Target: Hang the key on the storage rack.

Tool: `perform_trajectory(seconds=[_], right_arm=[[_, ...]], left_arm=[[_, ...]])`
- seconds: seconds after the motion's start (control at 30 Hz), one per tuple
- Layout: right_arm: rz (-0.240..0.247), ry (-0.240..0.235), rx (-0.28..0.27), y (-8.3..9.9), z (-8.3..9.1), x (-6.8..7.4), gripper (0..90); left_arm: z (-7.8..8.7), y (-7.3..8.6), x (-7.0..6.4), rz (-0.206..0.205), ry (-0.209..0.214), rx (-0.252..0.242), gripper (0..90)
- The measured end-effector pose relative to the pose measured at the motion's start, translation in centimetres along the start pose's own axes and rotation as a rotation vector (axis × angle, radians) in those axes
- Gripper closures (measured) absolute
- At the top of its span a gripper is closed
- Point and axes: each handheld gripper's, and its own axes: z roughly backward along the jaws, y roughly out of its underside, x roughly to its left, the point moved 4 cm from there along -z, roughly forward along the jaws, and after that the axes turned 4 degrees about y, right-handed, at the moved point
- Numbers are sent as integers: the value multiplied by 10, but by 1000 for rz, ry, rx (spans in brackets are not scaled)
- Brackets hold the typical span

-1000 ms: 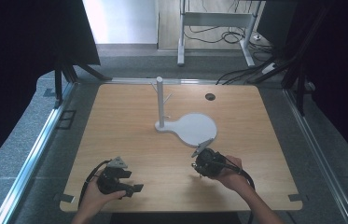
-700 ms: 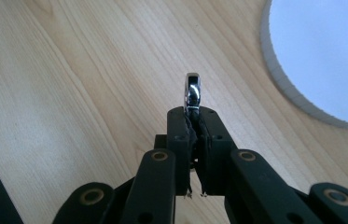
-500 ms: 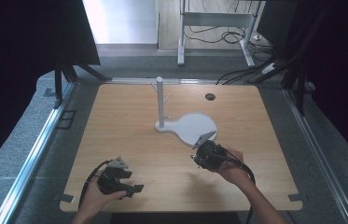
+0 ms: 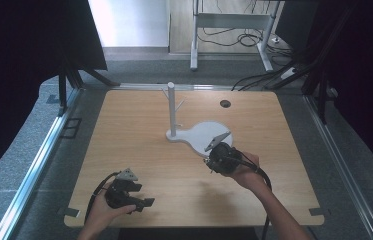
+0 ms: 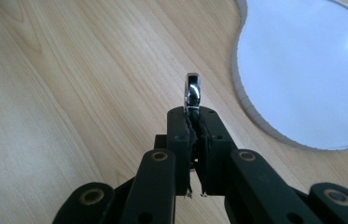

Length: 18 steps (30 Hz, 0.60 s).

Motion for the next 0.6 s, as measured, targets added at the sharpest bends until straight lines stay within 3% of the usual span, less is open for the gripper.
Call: perform_trajectory(seconds=[0.6], right_arm=[[-13, 12, -17, -18, 2, -11, 845]], left_arm=[[-3, 0, -1, 1, 4, 7, 238]])
